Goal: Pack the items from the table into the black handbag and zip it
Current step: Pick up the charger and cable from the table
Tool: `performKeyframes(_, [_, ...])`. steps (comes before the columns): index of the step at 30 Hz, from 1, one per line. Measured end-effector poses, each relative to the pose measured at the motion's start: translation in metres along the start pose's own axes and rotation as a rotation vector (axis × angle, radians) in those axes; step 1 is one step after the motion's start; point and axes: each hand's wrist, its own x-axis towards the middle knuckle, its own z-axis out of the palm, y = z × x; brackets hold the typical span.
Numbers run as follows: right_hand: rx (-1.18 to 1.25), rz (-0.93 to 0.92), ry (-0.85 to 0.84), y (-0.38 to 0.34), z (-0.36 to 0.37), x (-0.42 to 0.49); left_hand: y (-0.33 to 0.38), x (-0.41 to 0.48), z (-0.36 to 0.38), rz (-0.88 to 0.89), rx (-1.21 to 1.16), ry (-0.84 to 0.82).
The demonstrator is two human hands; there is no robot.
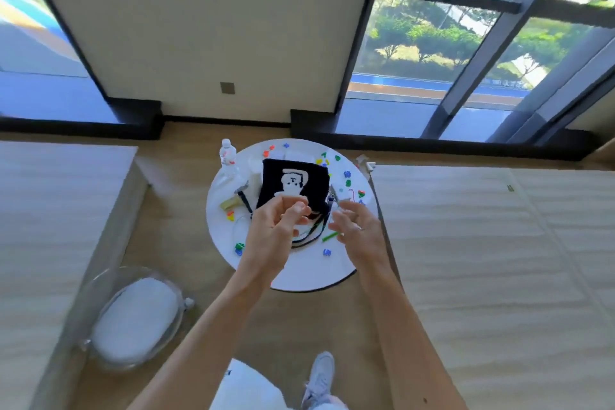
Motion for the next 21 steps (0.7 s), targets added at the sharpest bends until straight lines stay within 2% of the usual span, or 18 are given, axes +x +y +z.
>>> performKeyframes(6, [-0.036, 0.019, -0.157, -0.016, 0.005, 0.069, -0.003, 0.025, 0.006, -0.060, -0.024, 0.183])
performKeyframes(9, [-0.020, 0.026, -0.183, -0.017, 0.019, 0.086, -0.009, 0.039, 0.001, -0.073, -0.022, 0.209])
performKeyframes(21, [-0.026, 0.172, -0.126, 0.017, 0.067, 0.143, -0.053, 0.149, -0.012, -0.178, 0.019, 0.073])
